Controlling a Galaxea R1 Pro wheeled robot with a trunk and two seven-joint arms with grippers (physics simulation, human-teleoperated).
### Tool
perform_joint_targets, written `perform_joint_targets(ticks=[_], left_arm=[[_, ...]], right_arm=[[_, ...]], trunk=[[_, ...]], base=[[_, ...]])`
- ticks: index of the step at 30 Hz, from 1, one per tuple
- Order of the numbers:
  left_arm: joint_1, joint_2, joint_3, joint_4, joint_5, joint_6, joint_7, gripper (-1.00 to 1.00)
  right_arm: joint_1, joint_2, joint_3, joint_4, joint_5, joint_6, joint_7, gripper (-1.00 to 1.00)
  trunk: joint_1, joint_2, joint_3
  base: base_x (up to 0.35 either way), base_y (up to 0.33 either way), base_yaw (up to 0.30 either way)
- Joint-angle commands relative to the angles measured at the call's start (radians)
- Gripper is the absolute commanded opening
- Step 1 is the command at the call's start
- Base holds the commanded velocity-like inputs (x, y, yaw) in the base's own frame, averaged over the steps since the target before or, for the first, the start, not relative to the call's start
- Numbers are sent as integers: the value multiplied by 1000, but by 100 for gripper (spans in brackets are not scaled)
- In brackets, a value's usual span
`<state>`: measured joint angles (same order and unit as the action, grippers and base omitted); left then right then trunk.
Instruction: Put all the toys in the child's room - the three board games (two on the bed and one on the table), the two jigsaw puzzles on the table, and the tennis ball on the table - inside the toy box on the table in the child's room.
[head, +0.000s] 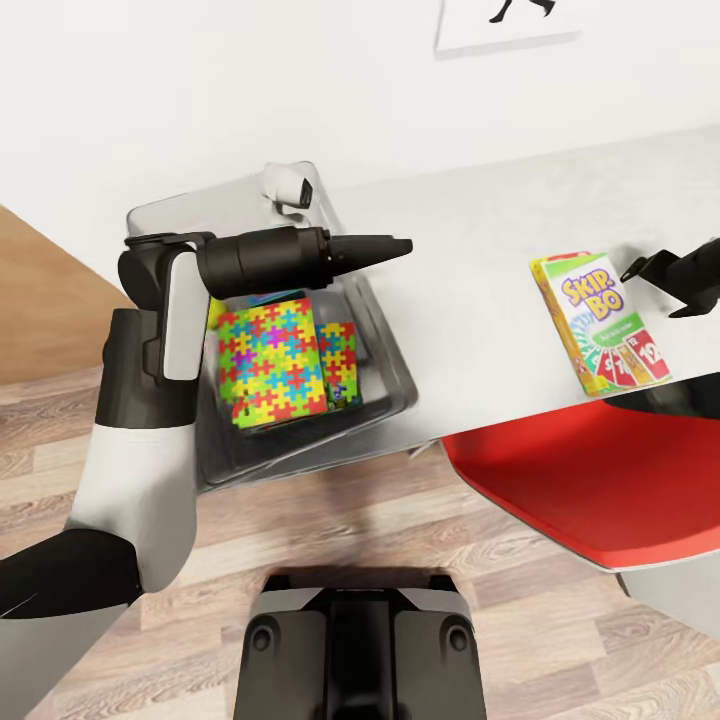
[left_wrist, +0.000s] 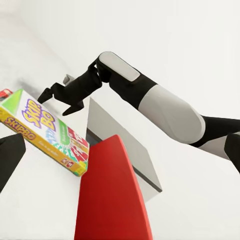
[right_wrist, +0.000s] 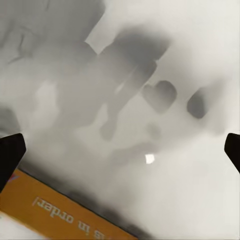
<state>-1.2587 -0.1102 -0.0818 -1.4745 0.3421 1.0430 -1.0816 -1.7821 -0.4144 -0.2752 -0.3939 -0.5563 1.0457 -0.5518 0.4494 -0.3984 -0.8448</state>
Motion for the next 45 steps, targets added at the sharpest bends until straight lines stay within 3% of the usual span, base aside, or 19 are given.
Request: perform_joint_targets(ticks=[1, 19, 45], left_arm=[[-1, 0, 0, 1, 0, 4, -3, 100], [-1, 1, 2, 0, 1, 4, -3, 100], [-1, 3, 3, 0, 4, 4, -3, 100]], right_arm=[[-1, 0, -3, -1, -10, 1, -10, 100], [0, 0, -4, 0, -10, 1, -8, 100], [0, -1, -3, -1, -10, 1, -8, 100]], trunk=[[1, -2, -1], [1, -2, -1], [1, -2, -1]], base=[[0, 71, 0], [0, 161, 0], [-51, 56, 0]])
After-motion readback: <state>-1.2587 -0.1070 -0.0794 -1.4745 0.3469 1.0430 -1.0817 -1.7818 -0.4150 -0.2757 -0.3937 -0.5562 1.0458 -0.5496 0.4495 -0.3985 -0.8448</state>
